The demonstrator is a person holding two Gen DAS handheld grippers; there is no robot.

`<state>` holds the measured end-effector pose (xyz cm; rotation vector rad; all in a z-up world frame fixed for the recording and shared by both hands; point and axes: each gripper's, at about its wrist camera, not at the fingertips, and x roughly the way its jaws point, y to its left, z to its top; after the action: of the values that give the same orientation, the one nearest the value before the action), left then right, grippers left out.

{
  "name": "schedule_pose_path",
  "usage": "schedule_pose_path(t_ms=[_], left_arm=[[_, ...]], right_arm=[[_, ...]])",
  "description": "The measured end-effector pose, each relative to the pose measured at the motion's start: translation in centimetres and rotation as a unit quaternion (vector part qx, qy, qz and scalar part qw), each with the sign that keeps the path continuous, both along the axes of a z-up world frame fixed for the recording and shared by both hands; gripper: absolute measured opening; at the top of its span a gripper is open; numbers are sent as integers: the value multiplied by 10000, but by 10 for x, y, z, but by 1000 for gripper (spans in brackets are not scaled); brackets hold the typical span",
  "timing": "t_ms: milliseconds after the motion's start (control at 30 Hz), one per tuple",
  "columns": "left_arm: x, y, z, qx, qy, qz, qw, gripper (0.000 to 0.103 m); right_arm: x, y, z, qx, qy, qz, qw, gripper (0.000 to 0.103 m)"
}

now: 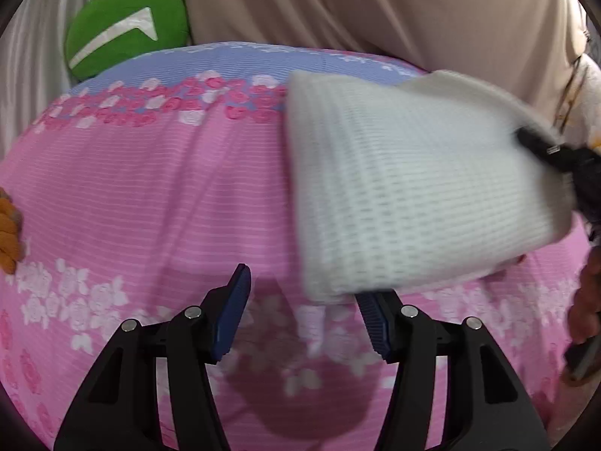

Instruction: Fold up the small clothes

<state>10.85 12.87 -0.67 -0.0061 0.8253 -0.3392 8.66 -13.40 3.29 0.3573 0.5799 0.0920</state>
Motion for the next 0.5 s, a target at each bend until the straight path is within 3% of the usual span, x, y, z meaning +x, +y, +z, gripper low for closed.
schedule_pose_path(t_ms=[33,133,233,333,433,500], left_arm=[[4,2,-5,-57,129,-1,9999,55],[4,1,-5,-38,82,59,9999,56],[-5,5,1,-101,108,149,9998,55],[-21,24,17,-388,-14,182,9991,55],[-28,43,40,-920,-149,247,9953,60],[-20,42,51,-1194,-141,168,9926,64]], right_arm=[[-1,-4,-3,-28,23,-80,10000,18],[21,-14,-46,-256,800,-221,9962,22],[10,-24,-44,195,655,-200,9975,28],[-4,-24,-27,16,461,-248,9986,40],[-4,-23,-21,-120,382,-296,9988,65],[5,-23,-23,-181,482,-276,9983,65]])
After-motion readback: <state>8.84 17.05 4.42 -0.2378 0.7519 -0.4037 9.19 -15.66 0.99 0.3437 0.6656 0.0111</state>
